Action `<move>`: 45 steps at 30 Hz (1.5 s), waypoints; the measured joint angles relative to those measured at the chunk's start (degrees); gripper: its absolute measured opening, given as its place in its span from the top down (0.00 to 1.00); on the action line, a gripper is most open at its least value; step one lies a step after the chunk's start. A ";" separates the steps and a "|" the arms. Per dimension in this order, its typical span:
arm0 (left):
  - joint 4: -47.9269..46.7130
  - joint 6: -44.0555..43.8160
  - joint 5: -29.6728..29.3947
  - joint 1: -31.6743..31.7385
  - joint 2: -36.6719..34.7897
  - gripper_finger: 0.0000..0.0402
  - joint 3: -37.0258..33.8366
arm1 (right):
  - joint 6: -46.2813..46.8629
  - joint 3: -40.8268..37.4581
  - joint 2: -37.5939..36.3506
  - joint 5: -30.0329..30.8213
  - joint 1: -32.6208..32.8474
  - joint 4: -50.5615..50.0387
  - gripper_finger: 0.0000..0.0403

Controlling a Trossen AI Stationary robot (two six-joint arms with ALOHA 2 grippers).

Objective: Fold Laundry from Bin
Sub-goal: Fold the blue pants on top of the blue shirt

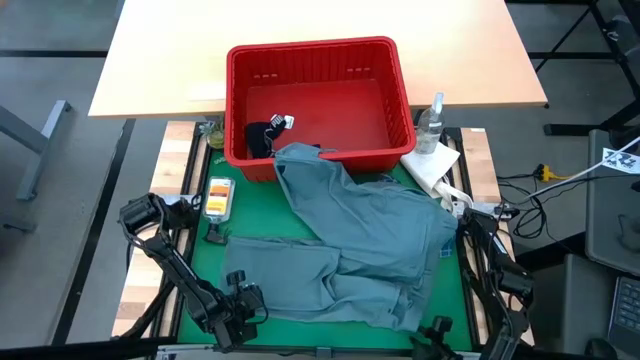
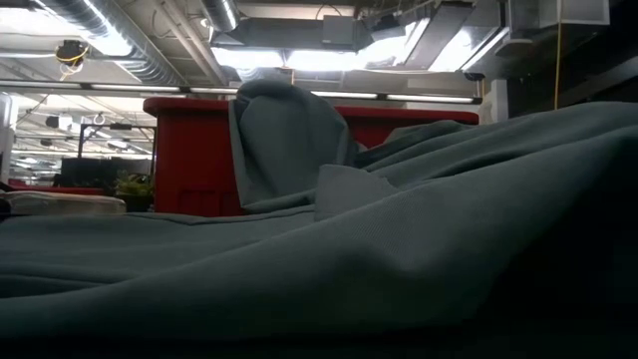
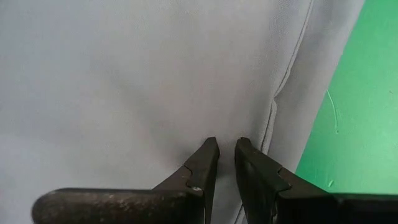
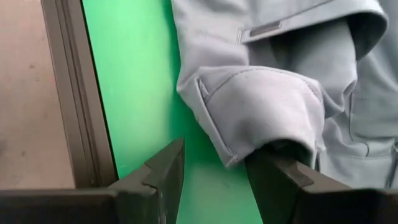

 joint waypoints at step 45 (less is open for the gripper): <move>-1.82 -0.02 12.85 -0.22 -2.40 0.85 0.04 | -6.95 10.56 -1.95 -20.13 1.96 4.11 0.91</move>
